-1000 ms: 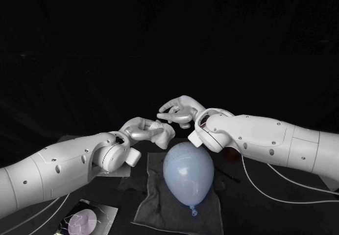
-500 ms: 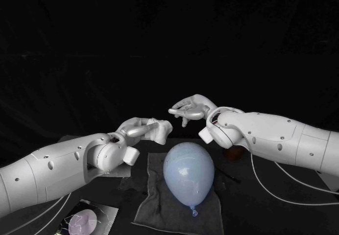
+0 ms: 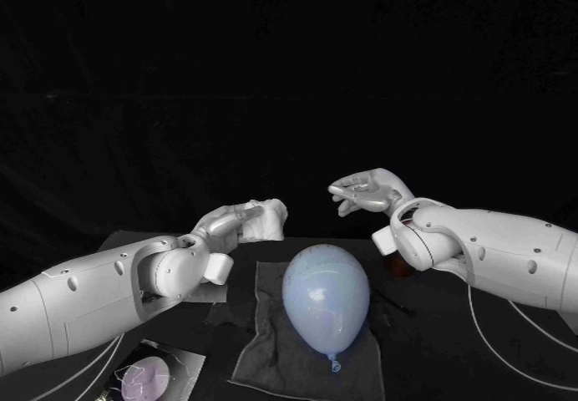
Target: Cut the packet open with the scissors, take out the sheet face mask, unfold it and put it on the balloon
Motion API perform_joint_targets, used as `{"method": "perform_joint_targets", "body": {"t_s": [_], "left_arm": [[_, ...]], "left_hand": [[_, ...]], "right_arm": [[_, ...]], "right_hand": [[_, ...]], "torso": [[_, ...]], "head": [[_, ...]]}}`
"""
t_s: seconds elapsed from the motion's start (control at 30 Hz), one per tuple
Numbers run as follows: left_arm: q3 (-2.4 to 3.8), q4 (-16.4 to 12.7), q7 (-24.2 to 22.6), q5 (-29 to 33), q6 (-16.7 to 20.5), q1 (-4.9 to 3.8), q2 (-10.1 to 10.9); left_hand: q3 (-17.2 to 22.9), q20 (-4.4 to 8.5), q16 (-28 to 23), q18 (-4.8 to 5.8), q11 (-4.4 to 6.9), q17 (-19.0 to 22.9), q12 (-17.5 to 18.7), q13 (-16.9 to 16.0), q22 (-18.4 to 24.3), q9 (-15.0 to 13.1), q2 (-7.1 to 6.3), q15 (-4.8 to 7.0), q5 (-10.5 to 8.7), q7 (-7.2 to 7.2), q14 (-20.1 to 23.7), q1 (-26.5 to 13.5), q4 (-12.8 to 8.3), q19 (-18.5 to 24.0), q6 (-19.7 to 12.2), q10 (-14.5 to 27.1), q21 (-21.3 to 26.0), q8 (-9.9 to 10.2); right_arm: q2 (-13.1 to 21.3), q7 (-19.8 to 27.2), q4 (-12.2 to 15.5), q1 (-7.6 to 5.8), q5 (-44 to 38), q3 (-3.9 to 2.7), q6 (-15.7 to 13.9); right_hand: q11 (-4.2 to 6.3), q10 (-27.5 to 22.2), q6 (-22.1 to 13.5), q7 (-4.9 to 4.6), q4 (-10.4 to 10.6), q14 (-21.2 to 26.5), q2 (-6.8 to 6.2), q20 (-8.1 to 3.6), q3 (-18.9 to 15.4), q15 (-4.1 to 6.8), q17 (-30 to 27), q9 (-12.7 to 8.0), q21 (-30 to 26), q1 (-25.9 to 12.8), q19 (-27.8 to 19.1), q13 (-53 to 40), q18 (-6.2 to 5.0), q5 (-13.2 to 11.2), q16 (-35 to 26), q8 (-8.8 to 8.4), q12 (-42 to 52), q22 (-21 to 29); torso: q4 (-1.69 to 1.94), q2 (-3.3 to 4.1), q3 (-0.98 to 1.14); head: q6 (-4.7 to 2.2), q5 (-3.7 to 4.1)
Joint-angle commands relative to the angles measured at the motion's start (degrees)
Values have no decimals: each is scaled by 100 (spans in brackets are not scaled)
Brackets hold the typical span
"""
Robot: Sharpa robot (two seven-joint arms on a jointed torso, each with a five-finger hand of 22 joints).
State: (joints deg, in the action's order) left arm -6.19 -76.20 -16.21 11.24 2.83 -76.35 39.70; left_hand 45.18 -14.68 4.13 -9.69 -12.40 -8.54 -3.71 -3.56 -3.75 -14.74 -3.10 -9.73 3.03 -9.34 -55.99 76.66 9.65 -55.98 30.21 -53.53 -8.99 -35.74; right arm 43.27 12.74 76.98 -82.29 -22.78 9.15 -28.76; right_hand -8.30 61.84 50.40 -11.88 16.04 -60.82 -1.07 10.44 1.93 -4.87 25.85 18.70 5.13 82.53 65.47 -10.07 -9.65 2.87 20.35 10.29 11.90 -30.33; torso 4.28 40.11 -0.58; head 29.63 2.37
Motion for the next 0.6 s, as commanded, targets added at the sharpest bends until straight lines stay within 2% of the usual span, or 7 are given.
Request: {"method": "perform_joint_targets", "body": {"t_s": [0.03, 0.1, 0.27, 0.4, 0.6], "left_arm": [[11, -88, -344, 447, -249, 6, 63], [12, -137, -376, 470, -263, 10, 112], [14, -243, -445, 492, -298, 21, 194], [17, -320, -506, 501, -339, 32, 239], [23, -362, -564, 506, -340, 43, 266]], "left_hand": [[-346, -63, -26, -84, -2, 13, 17, -4, 11, 6, -279, -13, -31, -184, 63, -349, 145, 51, -113, 61, 75, -29], [-624, -84, -20, -91, 3, 17, 12, -8, 9, 32, -436, -16, -23, -115, 76, -537, 249, 94, -165, 57, 130, -16], [-1019, -92, -16, -95, -1, 23, 16, -7, 1, 77, -595, -21, -23, -100, 101, -704, 374, 74, -211, 89, 168, 4], [-1206, -63, -7, -100, 21, 23, 16, -6, -12, 108, -564, -2, -21, -84, 101, -651, 389, -60, -227, 127, 136, 9], [-1321, -57, 32, -93, 9, 7, 10, -9, 1, 129, -524, 6, -21, -101, 26, -650, 436, -65, -226, 129, 164, 9]], "right_arm": [[134, 511, 250, 92, 311, 10, -210], [225, 584, 397, 143, 334, 20, -232], [379, 653, 623, 215, 296, 37, -204], [465, 666, 731, 266, 166, 48, -128], [479, 606, 783, 337, -240, 53, -5]], "right_hand": [[-5, 82, 111, -21, 1, -7, 35, 55, -49, -29, -185, -38, -111, 122, 27, 218, -79, 39, -291, -68, -121, 242], [-11, 119, 147, -32, -5, 1, 62, 69, -60, -54, -310, -65, -146, 192, 16, 347, -81, 36, -463, -105, -206, 402], [1, 219, 214, -17, -56, -101, 128, 68, 9, -49, -486, -118, -138, 408, 46, 550, -85, 27, -665, -171, -334, 654], [14, 287, 261, -5, -96, -176, 139, 49, 114, -35, -573, -156, -125, 589, 86, 640, -82, 29, -759, -214, -413, 776], [37, 368, 347, 14, -157, -406, 106, -25, 372, 23, -660, -220, -35, 855, 251, 655, -77, 51, -819, -279, -557, 860]], "torso": [[0, -2, 8], [4, -1, 7], [-1, 1, 8], [-1, -1, -1], [19, 5, 3]], "head": [[14, -44], [6, -61], [6, -72], [22, -71], [22, -63]]}}
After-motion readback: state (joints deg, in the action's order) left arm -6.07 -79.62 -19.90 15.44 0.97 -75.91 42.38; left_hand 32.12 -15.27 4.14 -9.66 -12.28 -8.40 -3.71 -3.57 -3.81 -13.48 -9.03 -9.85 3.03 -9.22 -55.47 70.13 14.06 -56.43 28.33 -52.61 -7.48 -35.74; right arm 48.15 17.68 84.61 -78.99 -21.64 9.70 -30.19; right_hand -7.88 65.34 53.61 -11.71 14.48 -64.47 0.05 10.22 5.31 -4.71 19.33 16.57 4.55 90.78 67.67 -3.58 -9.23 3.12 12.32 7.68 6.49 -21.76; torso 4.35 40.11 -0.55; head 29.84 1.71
